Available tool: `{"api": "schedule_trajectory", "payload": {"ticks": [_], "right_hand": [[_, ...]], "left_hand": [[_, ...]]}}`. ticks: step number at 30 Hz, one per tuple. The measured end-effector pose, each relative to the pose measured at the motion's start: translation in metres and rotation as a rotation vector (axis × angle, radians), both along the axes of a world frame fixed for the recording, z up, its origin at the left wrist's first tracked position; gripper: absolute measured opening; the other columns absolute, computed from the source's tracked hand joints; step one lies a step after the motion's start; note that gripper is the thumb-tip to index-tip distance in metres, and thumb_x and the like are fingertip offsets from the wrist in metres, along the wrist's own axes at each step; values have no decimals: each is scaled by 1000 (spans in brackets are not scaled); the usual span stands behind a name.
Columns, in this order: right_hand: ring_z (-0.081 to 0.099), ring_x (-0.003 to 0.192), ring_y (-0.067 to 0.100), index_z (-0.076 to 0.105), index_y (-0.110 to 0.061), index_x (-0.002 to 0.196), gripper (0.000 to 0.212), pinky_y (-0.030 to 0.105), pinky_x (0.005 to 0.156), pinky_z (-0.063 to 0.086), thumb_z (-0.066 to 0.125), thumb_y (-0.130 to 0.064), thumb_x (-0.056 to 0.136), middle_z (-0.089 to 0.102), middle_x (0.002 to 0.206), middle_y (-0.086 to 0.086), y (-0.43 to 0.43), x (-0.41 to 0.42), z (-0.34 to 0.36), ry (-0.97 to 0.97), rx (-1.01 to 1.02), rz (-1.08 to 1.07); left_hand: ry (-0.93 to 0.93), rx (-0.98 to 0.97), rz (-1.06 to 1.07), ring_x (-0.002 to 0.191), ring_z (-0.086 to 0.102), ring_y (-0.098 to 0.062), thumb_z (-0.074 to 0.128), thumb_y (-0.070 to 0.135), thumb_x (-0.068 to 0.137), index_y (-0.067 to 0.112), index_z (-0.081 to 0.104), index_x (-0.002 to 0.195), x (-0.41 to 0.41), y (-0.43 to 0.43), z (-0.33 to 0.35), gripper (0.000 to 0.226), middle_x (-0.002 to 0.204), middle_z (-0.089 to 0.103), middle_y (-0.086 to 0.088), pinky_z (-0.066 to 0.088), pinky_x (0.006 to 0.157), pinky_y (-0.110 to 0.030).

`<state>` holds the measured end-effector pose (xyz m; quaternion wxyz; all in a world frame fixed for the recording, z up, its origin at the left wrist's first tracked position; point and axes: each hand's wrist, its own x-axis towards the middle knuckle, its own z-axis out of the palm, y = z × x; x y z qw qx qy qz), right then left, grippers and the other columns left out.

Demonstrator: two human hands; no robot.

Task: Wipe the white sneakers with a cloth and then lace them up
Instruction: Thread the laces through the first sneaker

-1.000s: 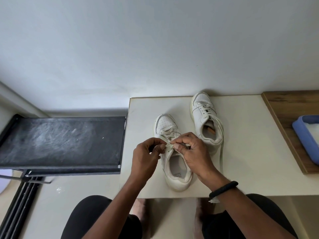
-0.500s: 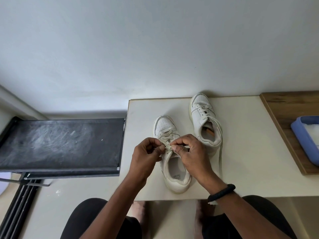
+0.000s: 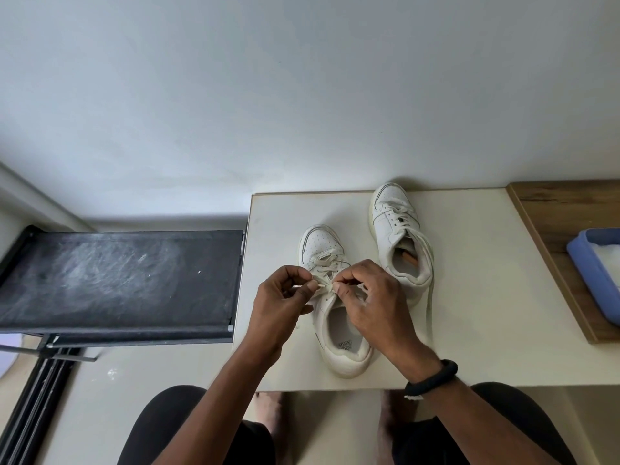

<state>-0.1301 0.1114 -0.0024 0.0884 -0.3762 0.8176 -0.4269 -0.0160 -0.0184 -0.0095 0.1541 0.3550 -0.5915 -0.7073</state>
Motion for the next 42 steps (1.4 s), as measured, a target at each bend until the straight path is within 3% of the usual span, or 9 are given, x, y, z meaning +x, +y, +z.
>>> {"api": "schedule_trajectory", "payload": {"ticks": [3,6,10,14,19,27,31,34,42], "right_hand": [[65,88,12,70,-32,105,19,36,78,53,64,-22,91,66,100,-13,2,-4,7,210,127,155],[65,80,16,71,-31,99,16,40,77,50,61,-22,91,67,94,-13,-2,-7,15,374,213,202],[64,72,17,67,-28,87,19,38,70,51,73,-10,83,68,86,-12,-7,-4,13,301,172,114],[62,66,18,65,-26,85,22,35,63,50,71,-5,82,68,84,-11,-5,-1,10,340,149,66],[57,76,19,62,-24,87,22,38,65,49,67,-2,84,63,86,-11,-7,1,1,300,141,57],[52,80,16,59,-24,86,24,39,70,48,63,-1,87,57,87,-13,-7,-3,-10,228,110,96],[61,85,15,67,-30,92,17,40,71,54,63,-13,90,65,91,-14,-3,-14,0,174,118,188],[69,81,19,71,-34,100,26,39,65,57,50,-23,90,71,94,-13,-2,-24,12,236,188,270],[65,64,21,71,-33,95,14,28,55,47,68,-21,88,68,83,-10,-9,-26,32,504,336,379]], "left_hand": [[-10,-24,0,85,66,-13,73,10,92,12,66,93,-1,0,-1,7,89,72,-1,58,73,-31],[-31,-78,-10,83,65,-16,74,12,91,12,68,92,-1,2,-2,6,88,72,-3,59,74,-36],[-26,-81,-8,83,63,-16,73,10,91,13,68,92,-3,3,-2,6,87,71,-2,59,73,-36],[-20,-88,-29,83,63,-16,72,9,92,13,68,92,-3,2,-2,6,88,71,-2,59,73,-34],[-26,-251,-74,81,64,-13,71,7,92,19,67,91,-3,-2,-3,13,87,71,1,62,71,-38],[-46,-307,-40,82,66,-14,72,8,90,22,66,92,-7,1,-7,15,84,69,7,60,76,-50],[-58,-286,-61,82,67,-18,73,9,90,21,66,91,-6,0,-6,13,86,70,4,60,74,-52],[-75,-296,-61,84,68,-21,73,10,90,20,66,91,-6,-1,-5,12,85,72,3,61,73,-49],[-52,-190,-65,82,65,-17,73,10,92,16,66,96,-4,-3,-3,10,91,71,-9,62,71,-38]]}}
